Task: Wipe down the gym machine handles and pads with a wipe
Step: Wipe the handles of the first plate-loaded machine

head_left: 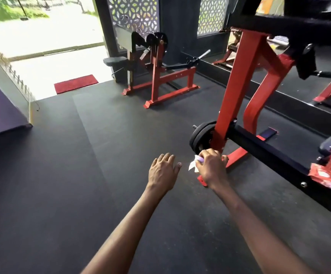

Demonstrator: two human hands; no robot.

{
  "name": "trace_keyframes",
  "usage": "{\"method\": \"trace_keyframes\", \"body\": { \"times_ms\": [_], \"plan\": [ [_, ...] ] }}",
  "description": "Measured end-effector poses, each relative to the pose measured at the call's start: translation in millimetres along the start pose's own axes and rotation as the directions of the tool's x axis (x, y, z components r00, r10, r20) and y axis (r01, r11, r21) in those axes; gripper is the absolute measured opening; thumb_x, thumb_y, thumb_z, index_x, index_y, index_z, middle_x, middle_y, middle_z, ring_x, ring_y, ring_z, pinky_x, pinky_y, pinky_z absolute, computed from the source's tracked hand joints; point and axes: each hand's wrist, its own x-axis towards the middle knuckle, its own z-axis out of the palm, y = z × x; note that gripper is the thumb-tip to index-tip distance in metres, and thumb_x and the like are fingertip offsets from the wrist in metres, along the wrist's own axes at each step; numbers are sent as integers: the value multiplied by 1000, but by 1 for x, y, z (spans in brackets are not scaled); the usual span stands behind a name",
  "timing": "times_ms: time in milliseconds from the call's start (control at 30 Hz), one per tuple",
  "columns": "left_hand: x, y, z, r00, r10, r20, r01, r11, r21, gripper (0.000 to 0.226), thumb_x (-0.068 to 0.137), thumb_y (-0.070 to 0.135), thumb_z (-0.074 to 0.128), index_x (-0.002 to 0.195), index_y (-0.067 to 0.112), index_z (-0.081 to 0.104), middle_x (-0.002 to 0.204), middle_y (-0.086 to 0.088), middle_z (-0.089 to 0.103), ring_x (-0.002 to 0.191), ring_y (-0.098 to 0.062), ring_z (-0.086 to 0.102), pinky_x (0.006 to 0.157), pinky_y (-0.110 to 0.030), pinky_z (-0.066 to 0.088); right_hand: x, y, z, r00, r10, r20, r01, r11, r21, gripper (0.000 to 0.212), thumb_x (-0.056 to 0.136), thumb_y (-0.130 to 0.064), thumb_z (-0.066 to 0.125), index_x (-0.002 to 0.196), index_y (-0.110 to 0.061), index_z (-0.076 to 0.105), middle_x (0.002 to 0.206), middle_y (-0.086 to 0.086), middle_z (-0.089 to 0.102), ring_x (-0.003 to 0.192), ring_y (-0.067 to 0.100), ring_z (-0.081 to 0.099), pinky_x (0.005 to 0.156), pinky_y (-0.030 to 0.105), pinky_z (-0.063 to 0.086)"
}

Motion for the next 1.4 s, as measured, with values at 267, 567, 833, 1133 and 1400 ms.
{"method": "trace_keyframes", "body": {
  "times_ms": [267, 567, 833, 1133, 1400],
  "plan": [
    [87, -93, -32, 998, 41, 55, -44, 998, 54, 48, 103, 43, 32, 139, 13, 43, 148, -3, 39, 139, -19, 29, 110, -31, 21, 85, -83, 50, 994, 87, 73, -83, 995, -60, 15, 86, -29, 58, 89, -15, 62, 103, 5, 62, 108, 28, 52, 93, 42, 30],
    [266, -164, -33, 994, 12, 104, -22, 995, 99, 46, 101, 44, 37, 136, 15, 46, 141, -2, 48, 133, -20, 40, 108, -31, 28, 248, -110, 125, 988, 128, 86, -124, 991, -56, 16, 88, -28, 56, 92, -14, 63, 106, 5, 61, 110, 28, 51, 97, 42, 29],
    [469, -196, -48, 994, 33, 104, -48, 988, 147, 46, 100, 45, 40, 133, 15, 51, 137, -4, 53, 129, -23, 44, 106, -34, 31, 437, -105, 178, 987, 147, 59, -144, 988, -55, 14, 87, -24, 58, 92, -13, 63, 103, 6, 61, 105, 29, 53, 92, 41, 30],
    [702, -225, -36, 989, 110, 96, -121, 987, 107, 45, 100, 43, 40, 132, 14, 51, 135, -4, 54, 130, -22, 43, 107, -33, 29, 648, -90, 244, 968, 209, 136, -179, 962, -205, 23, 89, -27, 52, 106, -17, 61, 115, 3, 57, 113, 25, 49, 100, 41, 30],
    [933, -238, -30, 963, 222, 152, -240, 964, 116, 42, 100, 44, 38, 122, 12, 55, 127, -6, 57, 125, -24, 47, 105, -35, 32, 839, -64, 297, 929, 358, 97, -333, 920, -205, 24, 88, -23, 50, 107, -15, 62, 115, 4, 58, 112, 26, 50, 103, 45, 32]
  ]
}}
